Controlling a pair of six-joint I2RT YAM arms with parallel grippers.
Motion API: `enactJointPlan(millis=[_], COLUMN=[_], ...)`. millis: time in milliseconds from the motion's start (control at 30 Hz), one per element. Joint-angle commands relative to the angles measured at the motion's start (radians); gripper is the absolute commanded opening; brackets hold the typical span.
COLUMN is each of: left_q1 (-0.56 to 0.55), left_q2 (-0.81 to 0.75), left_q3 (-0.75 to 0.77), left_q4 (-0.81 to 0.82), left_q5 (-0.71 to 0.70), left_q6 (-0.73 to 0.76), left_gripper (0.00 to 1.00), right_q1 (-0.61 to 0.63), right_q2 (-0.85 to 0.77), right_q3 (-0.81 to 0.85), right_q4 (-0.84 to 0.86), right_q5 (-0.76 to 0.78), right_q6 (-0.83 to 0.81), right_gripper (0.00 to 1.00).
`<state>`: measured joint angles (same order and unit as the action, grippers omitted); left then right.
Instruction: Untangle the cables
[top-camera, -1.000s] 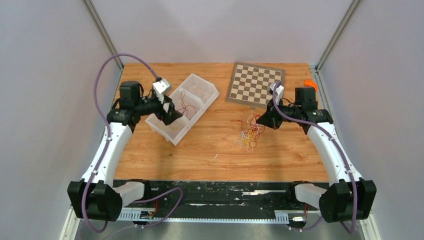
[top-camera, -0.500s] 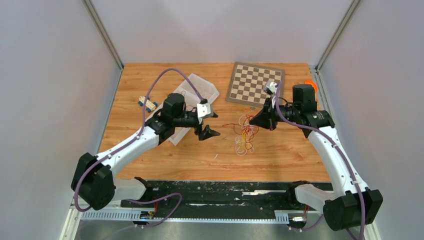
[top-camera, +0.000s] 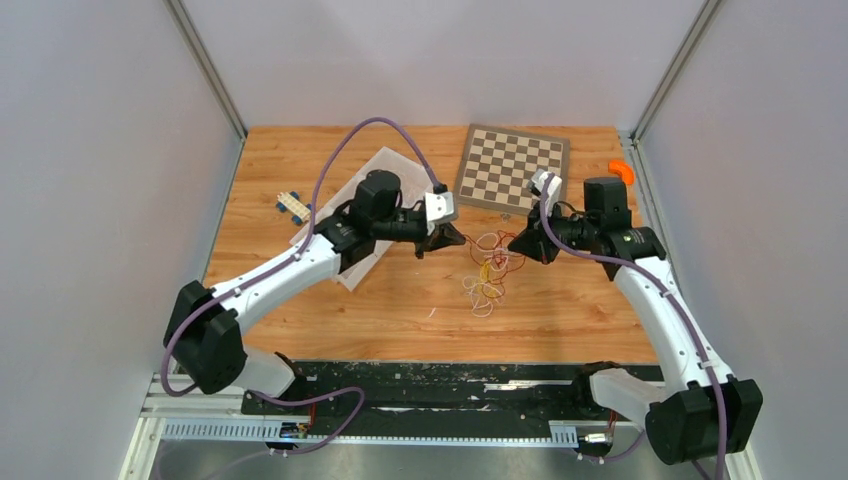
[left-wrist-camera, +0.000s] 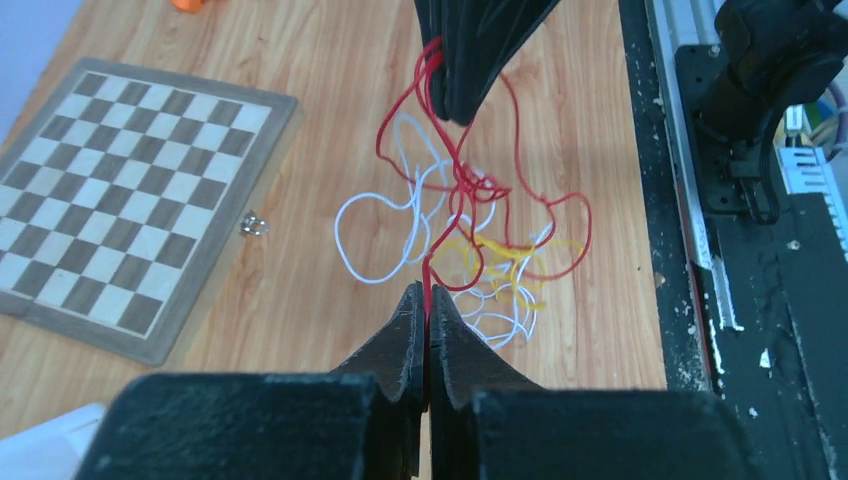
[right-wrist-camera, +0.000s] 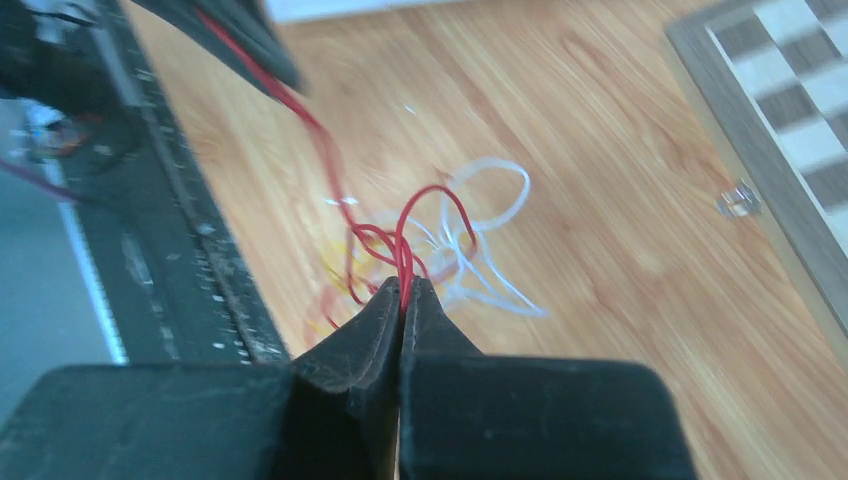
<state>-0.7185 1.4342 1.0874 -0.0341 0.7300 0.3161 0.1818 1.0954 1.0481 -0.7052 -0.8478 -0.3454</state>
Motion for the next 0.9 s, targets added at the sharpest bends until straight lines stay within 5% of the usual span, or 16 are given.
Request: enactJointPlan(millis=[0, 400, 867], left_q1=[0.066, 0.178, 0.283], left_q2=[-0.116, -0.203, -0.116], left_q3=[0.082, 0.354, 0.77], left_q4=[-0.039, -0.063, -0.158], left_q5=[0.014, 0.023, -0.02], left_q6=[-0.138, -0.366, -0.428], left_gripper=[0.0, 0.0, 0.0], right_q1=[-0.045, -0.129, -0.307], right_q2=[0.032, 0.183, 0.278], right_q3=[-0.074, -0.236, -0.314], right_q4=[0.043, 0.144, 0.187], right_q5=[0.262, 0.533, 0.534], right_q6=[-0.111, -0.239, -0.345], right_gripper=[0.0, 0.0, 0.08])
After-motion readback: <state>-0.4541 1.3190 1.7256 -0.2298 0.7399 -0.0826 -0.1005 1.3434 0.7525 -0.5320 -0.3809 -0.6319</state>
